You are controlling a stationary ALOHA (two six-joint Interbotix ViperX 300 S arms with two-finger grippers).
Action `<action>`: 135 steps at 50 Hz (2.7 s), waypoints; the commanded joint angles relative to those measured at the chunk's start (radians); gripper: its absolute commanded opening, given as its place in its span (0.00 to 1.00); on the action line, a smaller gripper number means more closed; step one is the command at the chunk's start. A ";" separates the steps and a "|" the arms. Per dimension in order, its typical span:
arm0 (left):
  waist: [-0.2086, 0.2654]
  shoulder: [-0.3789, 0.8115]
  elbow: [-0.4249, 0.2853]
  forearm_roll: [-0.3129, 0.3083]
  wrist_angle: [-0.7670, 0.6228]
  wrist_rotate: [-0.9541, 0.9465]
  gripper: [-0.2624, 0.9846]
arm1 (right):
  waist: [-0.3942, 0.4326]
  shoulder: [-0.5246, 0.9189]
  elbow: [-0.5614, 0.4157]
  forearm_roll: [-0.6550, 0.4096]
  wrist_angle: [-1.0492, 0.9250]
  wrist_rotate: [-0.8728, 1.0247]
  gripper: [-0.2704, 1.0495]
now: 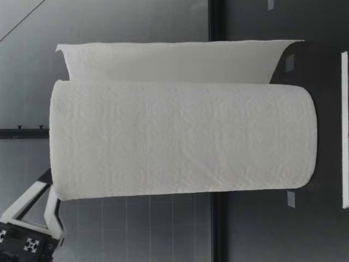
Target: Pick up a piece of paper towel and place it on the spilled liquid.
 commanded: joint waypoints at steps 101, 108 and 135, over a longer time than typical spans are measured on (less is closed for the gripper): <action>0.014 0.032 0.057 -0.058 0.038 -0.015 0.29 | -0.302 0.146 -0.080 0.009 -0.078 0.083 0.10; 0.020 0.049 0.054 -0.067 0.067 -0.015 0.29 | -0.261 0.143 -0.061 0.077 -0.078 0.089 0.10; 0.029 0.077 0.052 -0.074 0.074 -0.018 0.29 | 0.037 0.098 -0.005 0.540 0.181 0.075 0.10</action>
